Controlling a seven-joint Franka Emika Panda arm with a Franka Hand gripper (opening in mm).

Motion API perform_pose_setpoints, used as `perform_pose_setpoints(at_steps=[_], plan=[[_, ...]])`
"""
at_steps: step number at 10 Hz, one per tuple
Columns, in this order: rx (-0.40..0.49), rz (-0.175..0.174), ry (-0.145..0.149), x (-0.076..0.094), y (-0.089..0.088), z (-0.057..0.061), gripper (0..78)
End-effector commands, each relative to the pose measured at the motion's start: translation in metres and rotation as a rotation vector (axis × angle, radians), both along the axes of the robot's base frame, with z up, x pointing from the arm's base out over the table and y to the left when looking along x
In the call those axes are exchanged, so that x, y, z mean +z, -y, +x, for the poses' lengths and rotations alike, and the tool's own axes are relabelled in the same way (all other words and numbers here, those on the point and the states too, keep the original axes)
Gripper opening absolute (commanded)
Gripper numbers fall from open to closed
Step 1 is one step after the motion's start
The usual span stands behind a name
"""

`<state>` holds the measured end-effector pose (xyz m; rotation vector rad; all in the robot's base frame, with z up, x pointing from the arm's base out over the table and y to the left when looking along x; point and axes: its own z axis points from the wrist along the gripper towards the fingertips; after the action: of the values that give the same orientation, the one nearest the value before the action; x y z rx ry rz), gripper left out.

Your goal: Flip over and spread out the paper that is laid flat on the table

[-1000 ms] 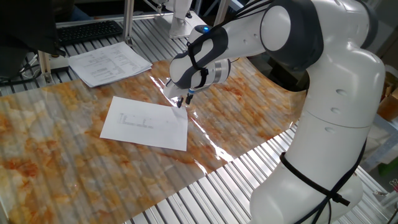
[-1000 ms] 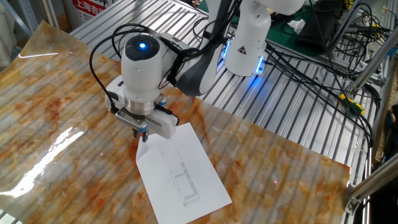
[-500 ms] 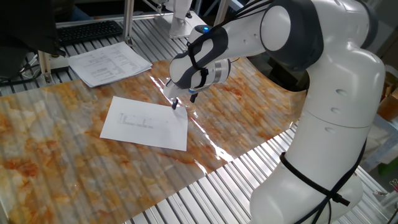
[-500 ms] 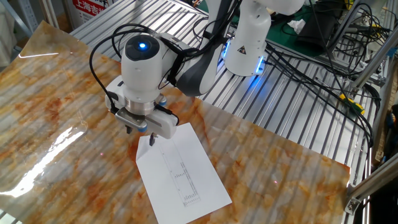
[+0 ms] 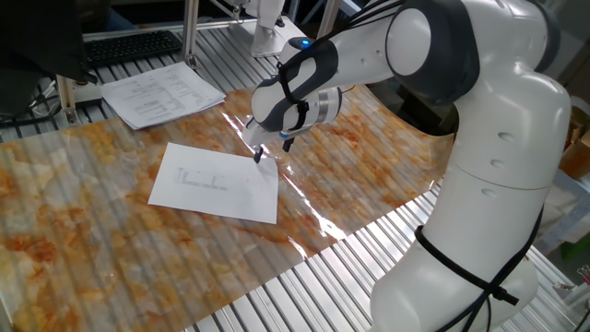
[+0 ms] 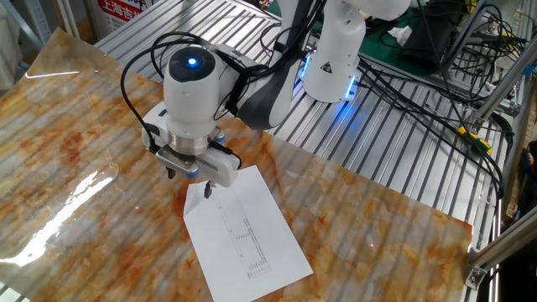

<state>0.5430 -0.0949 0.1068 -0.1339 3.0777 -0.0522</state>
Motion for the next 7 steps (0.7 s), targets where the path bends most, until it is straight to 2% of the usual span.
perform_pose_setpoints(at_steps=[1, 7], plan=[[-0.013, 0.004, -0.005, -0.020, 0.001, 0.001, 77.5], [-0.009, 0.025, -0.007, -0.031, 0.001, 0.001, 77.5]])
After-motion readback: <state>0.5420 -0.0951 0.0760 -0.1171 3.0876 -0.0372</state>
